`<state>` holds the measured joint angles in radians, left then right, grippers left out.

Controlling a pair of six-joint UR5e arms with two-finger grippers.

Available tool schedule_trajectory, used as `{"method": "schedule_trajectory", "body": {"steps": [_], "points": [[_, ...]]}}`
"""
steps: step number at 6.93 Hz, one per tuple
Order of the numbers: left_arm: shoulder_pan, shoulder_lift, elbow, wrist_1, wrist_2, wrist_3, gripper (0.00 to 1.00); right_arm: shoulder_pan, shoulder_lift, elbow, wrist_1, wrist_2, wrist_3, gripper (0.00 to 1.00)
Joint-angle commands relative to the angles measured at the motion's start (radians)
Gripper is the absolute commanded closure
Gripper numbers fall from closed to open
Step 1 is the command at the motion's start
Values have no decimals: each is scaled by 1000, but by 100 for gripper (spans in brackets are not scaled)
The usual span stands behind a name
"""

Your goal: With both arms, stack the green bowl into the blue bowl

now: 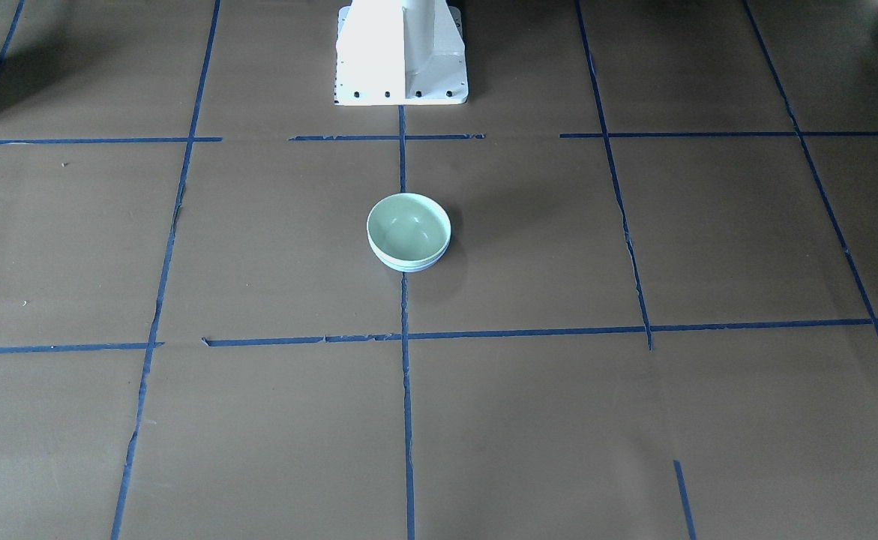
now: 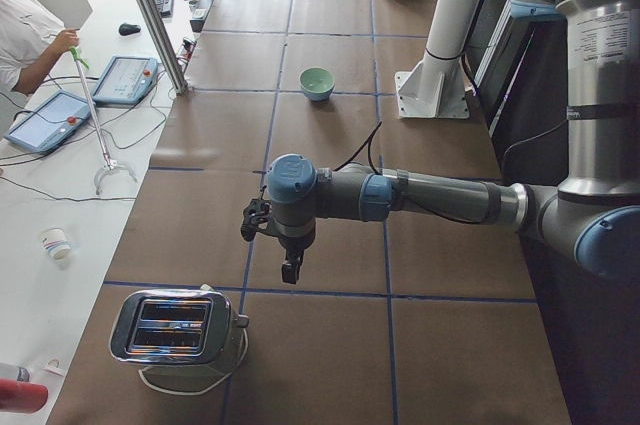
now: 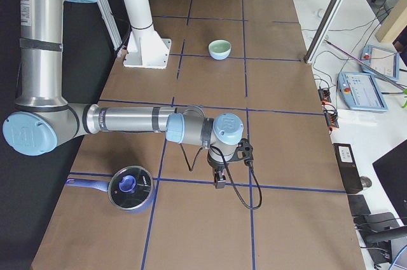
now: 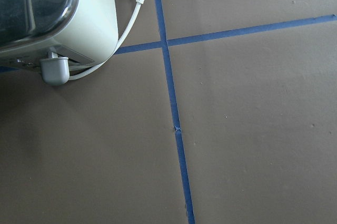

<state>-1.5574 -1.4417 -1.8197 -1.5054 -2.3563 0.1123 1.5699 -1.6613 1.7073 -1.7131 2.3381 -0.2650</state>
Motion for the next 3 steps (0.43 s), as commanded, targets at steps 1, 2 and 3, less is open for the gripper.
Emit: {"method": "schedule_trajectory", "body": {"steps": [1, 2, 3], "points": [[2, -3, -1, 1, 2, 0, 0, -1, 0, 2, 0, 0, 3, 0], [2, -6, -3, 1, 2, 0, 0, -1, 0, 2, 0, 0, 3, 0], [3, -6, -12, 2, 2, 0, 0, -1, 0, 2, 0, 1, 3, 0]]}}
